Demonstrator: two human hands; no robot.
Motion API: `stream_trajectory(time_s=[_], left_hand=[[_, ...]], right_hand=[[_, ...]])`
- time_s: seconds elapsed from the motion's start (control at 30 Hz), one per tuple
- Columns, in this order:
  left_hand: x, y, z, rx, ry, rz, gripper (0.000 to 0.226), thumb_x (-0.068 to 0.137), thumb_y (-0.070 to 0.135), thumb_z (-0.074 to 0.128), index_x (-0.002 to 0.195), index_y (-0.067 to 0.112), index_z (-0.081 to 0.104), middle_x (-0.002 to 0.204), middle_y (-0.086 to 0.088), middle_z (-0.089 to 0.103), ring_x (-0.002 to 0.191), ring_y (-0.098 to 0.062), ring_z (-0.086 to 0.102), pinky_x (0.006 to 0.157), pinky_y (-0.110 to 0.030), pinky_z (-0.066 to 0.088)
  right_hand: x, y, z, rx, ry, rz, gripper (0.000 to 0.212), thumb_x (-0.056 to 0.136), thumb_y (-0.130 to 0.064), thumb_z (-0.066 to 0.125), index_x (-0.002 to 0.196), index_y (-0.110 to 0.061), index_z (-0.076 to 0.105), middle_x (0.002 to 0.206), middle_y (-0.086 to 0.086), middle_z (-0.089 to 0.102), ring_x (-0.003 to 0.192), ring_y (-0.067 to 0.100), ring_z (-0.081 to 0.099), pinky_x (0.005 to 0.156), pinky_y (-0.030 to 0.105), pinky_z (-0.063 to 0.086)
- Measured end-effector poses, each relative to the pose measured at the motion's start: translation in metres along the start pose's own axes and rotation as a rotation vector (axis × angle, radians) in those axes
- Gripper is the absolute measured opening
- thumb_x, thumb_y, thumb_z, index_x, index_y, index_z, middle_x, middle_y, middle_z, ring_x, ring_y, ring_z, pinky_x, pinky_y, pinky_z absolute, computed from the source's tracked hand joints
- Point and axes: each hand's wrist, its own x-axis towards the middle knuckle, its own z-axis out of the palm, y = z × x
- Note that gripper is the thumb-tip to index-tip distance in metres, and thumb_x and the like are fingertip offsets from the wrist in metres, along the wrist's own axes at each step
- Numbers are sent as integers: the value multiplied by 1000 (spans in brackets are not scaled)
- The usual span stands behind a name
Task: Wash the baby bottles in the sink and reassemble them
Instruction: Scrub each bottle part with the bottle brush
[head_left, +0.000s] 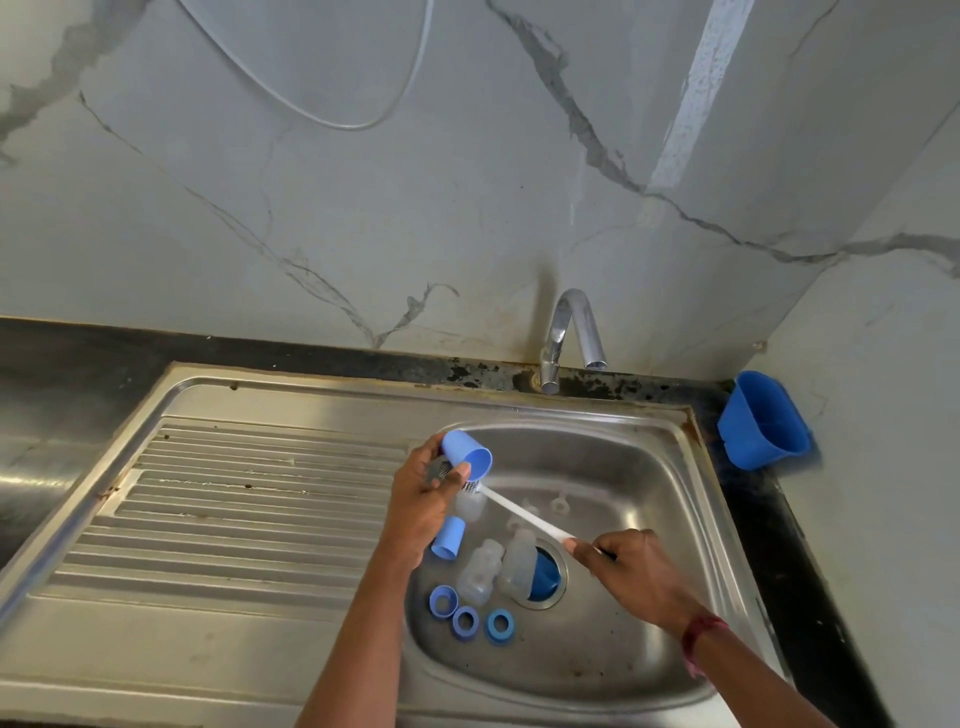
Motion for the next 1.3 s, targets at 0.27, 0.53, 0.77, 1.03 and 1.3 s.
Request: stream_trajectory(time_s=[0.27,0.53,0.77,1.03,1.3], left_hand=[[-2,-4,8,-163,103,-3,24,87,14,72,110,21,69,106,-3,74,98,-16,68,76,-19,53],[-1,-3,19,-220,86,4,41,77,26,82,115,16,69,108,-5,74,101,-22,69,81,-28,55],[8,0,21,-282,144,-56,38,74,35,84,107,22,71,103,-7,74,95,-22,69,82,-39,52],[8,0,26,-358,161,-71,37,72,31,84,106,21,72,99,-3,76,94,-19,69,85,-39,53],[11,4,27,-362,218,-46,46,68,34,82,108,16,70,103,-10,73,92,-20,68,82,-37,53]], right_hand=[[-2,12,-3,20,51,-89,67,76,-77,48,48,-19,31,43,-5,29,42,11,26,46,21,31],[2,14,5,55,89,-121,63,81,-67,53,47,-19,29,41,-6,26,42,11,24,45,17,27],[4,15,12,85,149,-160,61,85,-61,57,49,-15,39,42,-6,31,40,11,29,45,14,29],[6,3,27,152,133,-96,60,82,-62,53,48,-14,45,41,-6,37,39,10,33,44,16,32],[-4,7,39,167,242,-143,58,86,-57,57,56,-7,59,42,-8,37,40,11,34,44,15,28]])
